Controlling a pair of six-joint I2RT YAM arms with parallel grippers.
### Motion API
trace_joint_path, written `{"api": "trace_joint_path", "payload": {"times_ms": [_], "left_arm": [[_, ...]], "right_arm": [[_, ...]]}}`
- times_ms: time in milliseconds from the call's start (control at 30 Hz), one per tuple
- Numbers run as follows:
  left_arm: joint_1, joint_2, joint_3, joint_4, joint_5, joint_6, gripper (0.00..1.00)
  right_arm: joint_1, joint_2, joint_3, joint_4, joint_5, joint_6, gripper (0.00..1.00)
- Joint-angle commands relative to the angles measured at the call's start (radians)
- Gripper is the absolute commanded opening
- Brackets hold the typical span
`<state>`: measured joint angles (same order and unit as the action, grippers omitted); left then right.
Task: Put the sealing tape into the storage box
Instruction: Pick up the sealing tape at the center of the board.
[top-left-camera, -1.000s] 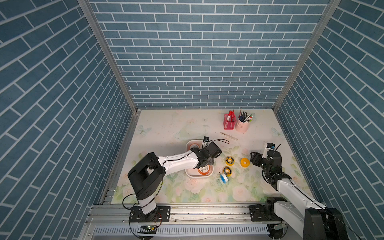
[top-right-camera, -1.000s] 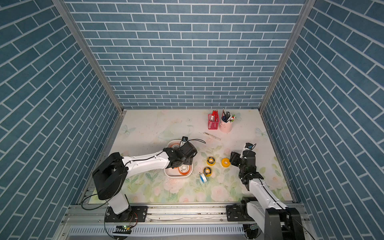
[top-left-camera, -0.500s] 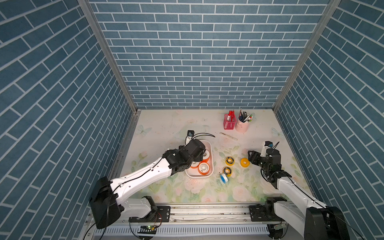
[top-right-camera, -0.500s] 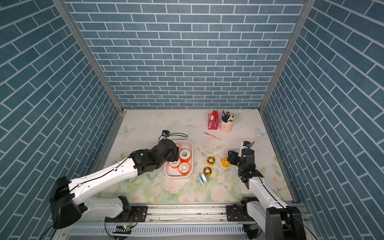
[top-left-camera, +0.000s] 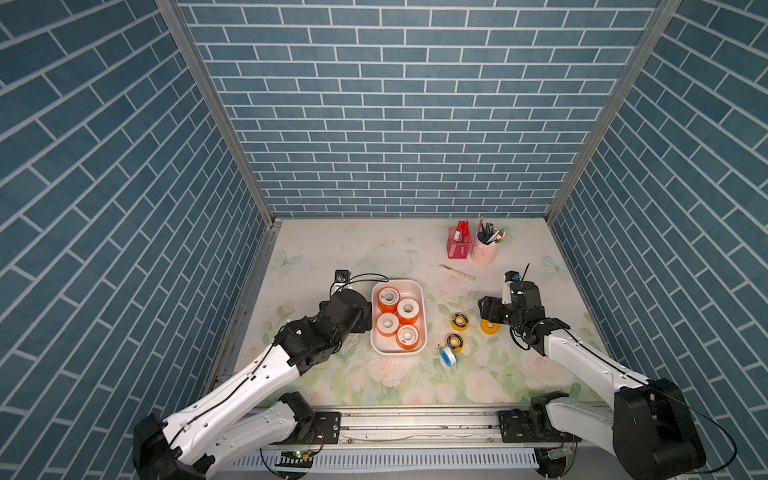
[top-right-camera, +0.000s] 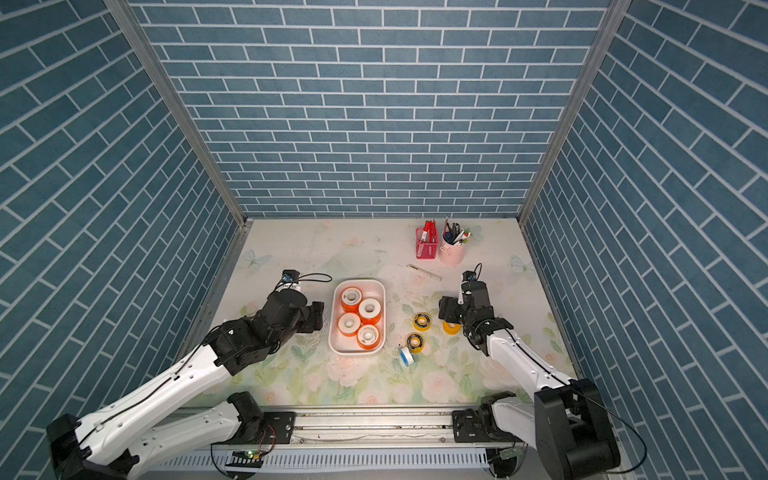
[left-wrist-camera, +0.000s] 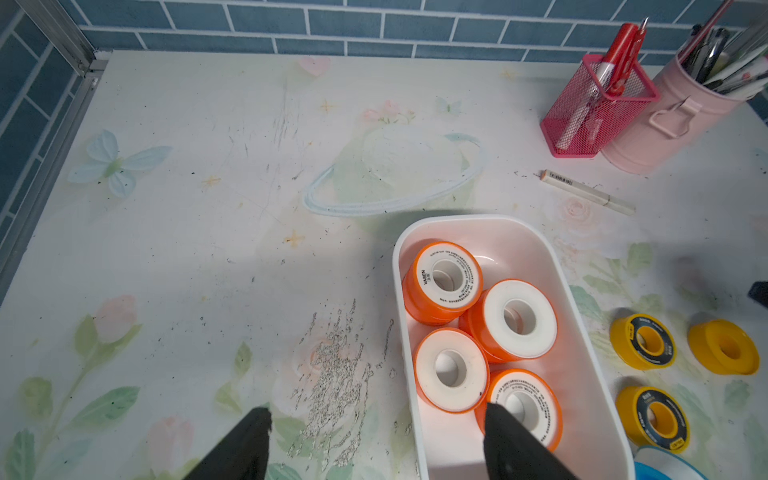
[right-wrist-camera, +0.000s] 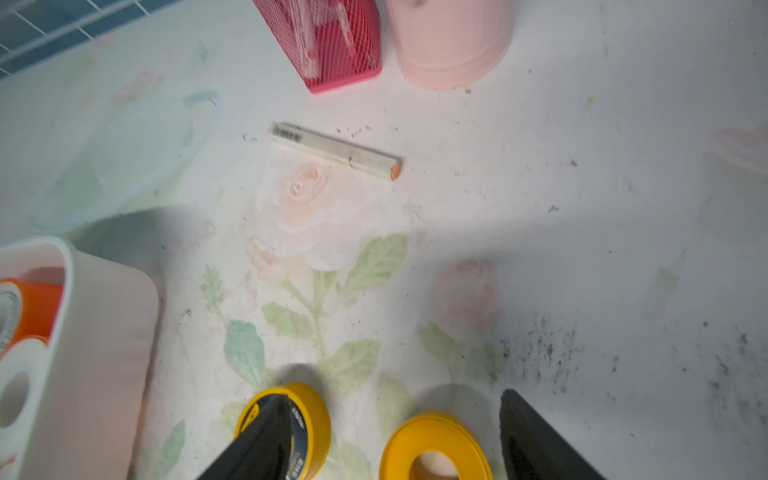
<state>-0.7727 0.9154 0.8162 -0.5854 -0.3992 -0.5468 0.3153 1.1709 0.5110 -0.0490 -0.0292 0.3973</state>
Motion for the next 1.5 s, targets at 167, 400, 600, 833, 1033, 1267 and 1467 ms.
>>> {"api": "trace_joint_path", "payload": {"times_ms": [167, 400, 600, 833, 1033, 1267, 1467], "left_arm": [[0.007, -0.007, -0.016, 0.005, -0.009, 0.015, 0.85], [0.007, -0.005, -0.017, 0.002, -0.005, 0.015, 0.85], [0.006, -0.003, -0.019, 0.003, 0.000, 0.016, 0.85], [0.007, -0.001, -0.019, 0.002, 0.003, 0.016, 0.85], [0.007, 0.002, -0.020, 0.004, 0.002, 0.016, 0.85], [0.007, 0.011, -0.020, 0.003, 0.007, 0.016, 0.85], [0.007, 0.013, -0.021, 0.004, 0.005, 0.016, 0.85]], "right_arm": [[0.031, 0.072, 0.005, -0.069, 0.077, -0.037, 0.83], [0.049, 0.123, 0.017, -0.089, 0.076, -0.031, 0.84], [0.067, 0.153, 0.011, -0.097, 0.083, -0.012, 0.83], [0.081, 0.198, 0.011, -0.094, 0.084, 0.002, 0.76], [0.095, 0.209, 0.022, -0.115, 0.111, 0.005, 0.64], [0.119, 0.194, 0.025, -0.135, 0.132, 0.005, 0.58], [0.130, 0.194, 0.029, -0.137, 0.133, 0.002, 0.61]]}}
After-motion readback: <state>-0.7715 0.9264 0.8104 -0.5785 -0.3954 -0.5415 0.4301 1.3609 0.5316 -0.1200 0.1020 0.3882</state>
